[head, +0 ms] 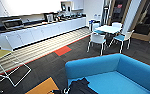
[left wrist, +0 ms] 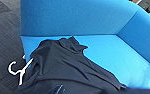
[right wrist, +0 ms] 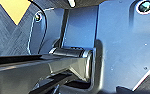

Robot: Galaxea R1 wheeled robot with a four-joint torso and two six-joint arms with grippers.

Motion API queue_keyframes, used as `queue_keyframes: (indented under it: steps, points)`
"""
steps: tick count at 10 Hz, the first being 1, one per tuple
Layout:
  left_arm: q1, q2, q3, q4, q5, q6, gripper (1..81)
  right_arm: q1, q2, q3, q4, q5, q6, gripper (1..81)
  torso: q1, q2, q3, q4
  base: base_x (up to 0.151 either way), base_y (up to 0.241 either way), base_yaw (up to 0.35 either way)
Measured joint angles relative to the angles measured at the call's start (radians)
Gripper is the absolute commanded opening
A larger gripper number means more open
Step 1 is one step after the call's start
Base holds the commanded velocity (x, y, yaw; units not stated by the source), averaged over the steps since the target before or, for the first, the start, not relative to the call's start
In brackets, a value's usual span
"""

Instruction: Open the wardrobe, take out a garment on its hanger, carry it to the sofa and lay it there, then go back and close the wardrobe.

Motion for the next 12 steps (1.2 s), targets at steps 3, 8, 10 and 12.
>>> queue_keyframes:
  steps: [3, 8, 10, 12]
  points:
    - [0.150, -0.036, 0.019, 0.046, 0.003, 0.001, 81.1, 0.003, -0.001, 0.000, -0.001, 0.000, 0.000, 81.1, 0.000, 0.000, 0.000, 0.000, 0.000, 0.000, 0.000]
    - [0.332, -0.112, 0.043, 0.233, 0.075, 0.002, 81.1, 0.009, -0.001, 0.000, -0.003, 0.000, -0.001, 81.1, -0.001, 0.000, 0.000, 0.000, 0.000, 0.000, 0.000]
    - [0.399, -0.103, 0.038, 0.316, 0.109, 0.002, 81.1, 0.010, -0.001, 0.000, -0.003, 0.000, -0.003, 81.1, -0.001, -0.001, 0.001, 0.000, 0.000, 0.000, 0.000]
    - [0.460, -0.077, -0.011, 0.346, 0.120, 0.003, 81.1, 0.011, -0.001, 0.000, -0.003, 0.000, -0.005, 81.1, -0.002, -0.001, 0.001, 0.000, 0.000, 0.000, 0.000]
